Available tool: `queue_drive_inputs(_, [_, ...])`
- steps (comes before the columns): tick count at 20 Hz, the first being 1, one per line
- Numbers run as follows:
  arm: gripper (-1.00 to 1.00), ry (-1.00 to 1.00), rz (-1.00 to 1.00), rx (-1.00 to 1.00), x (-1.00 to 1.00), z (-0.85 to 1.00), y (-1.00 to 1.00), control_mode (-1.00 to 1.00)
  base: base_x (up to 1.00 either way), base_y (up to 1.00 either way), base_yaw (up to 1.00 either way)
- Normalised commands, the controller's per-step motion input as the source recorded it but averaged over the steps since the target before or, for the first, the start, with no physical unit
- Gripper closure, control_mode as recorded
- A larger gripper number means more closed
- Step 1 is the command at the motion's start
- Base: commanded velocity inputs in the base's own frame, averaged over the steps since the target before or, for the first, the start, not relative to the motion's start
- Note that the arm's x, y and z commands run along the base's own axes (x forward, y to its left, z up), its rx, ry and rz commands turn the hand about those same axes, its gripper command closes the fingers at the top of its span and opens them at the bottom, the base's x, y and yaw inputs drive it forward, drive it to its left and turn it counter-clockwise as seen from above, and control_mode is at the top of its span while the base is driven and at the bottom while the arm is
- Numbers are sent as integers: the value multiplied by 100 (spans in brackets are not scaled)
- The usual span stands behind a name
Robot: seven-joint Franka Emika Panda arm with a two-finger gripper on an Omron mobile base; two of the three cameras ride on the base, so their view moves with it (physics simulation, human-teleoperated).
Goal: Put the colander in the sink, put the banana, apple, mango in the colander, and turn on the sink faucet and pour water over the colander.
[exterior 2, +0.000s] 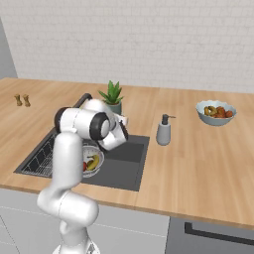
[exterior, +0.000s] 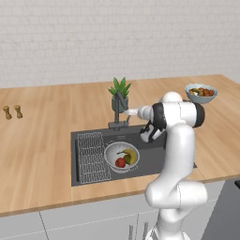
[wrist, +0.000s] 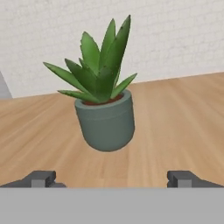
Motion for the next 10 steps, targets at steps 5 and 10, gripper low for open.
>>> queue_drive_inputs(5, [-100, -2, 8, 2, 0, 0, -90, -100, 0, 0, 0])
queue_drive_inputs(10, [-100, -1, 2, 0, -2, 0, -40, -100, 0, 0, 0])
